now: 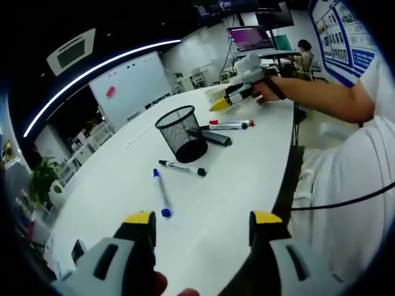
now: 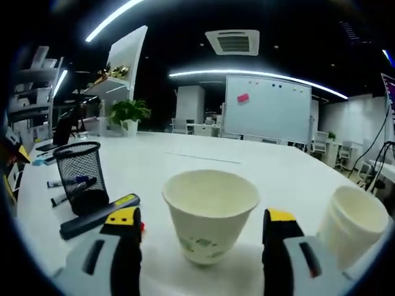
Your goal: Place the scattered laser pointers and whiteboard markers into the pen holder and stack the scattered paper cups together
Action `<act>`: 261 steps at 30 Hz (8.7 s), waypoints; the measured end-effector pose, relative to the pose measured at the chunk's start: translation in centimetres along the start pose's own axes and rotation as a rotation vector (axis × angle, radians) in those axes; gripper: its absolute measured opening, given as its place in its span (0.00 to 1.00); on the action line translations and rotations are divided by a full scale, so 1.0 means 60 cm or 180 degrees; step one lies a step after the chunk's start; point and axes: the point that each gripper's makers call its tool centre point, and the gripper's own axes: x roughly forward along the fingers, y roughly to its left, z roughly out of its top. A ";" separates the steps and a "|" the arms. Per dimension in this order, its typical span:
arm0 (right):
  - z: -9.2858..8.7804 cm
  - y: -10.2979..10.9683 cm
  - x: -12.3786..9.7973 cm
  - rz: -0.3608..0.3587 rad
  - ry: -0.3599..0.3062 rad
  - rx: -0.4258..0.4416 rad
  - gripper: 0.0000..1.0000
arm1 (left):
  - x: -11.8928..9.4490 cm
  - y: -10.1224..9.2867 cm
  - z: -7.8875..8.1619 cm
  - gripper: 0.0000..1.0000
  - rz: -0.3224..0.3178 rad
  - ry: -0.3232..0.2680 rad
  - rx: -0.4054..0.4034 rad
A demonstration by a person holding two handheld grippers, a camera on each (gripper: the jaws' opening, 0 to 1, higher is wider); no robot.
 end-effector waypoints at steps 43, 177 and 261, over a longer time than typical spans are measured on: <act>-0.002 -0.004 0.015 0.0001 0.0035 0.0176 0.72 | -0.003 0.007 -0.004 0.61 0.0042 -0.0012 -0.0038; 0.046 -0.007 -0.005 -0.0137 -0.0241 -0.0128 0.48 | -0.002 -0.001 0.007 0.61 -0.0010 -0.0024 0.0022; 0.115 -0.057 -0.052 -0.0291 -0.0378 -0.0229 0.48 | -0.001 -0.004 0.014 0.61 -0.0011 -0.0021 0.0049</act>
